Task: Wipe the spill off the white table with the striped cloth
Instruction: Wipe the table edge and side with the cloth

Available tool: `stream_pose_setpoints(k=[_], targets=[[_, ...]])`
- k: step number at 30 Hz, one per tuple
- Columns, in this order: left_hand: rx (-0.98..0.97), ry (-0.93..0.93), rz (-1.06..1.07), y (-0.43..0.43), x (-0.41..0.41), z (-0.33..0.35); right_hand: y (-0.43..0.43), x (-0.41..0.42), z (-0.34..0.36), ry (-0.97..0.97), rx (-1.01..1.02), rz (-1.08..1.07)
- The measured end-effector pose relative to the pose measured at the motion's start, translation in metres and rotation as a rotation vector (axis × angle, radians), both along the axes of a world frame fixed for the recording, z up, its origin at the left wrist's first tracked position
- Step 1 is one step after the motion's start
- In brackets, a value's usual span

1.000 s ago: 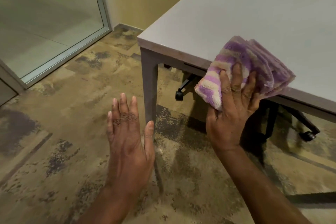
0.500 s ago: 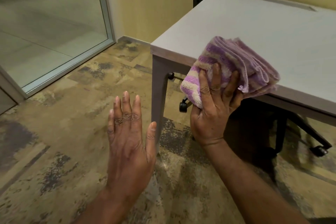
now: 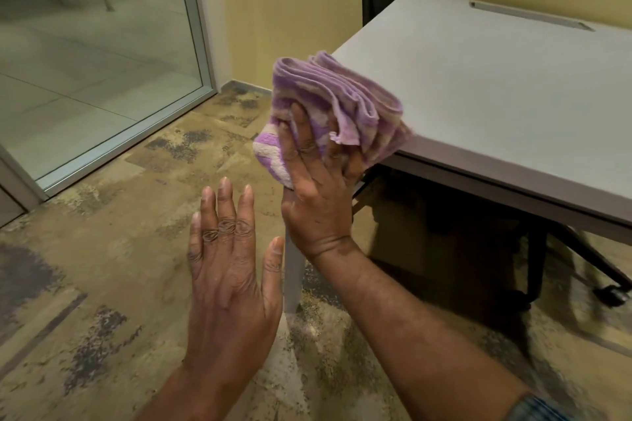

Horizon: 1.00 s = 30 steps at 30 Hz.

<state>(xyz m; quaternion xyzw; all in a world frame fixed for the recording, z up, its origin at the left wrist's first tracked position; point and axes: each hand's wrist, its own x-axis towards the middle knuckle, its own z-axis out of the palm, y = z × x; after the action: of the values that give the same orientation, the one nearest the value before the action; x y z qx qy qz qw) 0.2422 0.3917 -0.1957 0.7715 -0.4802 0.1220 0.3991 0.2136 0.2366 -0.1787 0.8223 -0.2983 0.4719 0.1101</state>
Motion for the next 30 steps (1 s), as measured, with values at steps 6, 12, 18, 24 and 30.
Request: stream_pose_setpoints(k=[6,12,18,24,30], targets=[[0.000,0.009,0.015,0.001,0.001,-0.001,0.005,0.021,0.010,0.058,0.000,0.079],[0.006,0.038,0.023,0.004,-0.005,0.003,0.009,-0.006,0.019,0.142,0.012,0.077],[0.020,0.052,0.022,0.011,0.000,0.007,0.003,-0.069,0.015,0.155,0.004,-0.070],[0.049,0.088,-0.003,0.010,0.003,0.014,0.000,-0.134,0.012,0.144,0.041,-0.116],[0.028,0.069,0.007,-0.001,0.009,0.019,-0.002,-0.080,0.012,0.092,0.033,-0.119]])
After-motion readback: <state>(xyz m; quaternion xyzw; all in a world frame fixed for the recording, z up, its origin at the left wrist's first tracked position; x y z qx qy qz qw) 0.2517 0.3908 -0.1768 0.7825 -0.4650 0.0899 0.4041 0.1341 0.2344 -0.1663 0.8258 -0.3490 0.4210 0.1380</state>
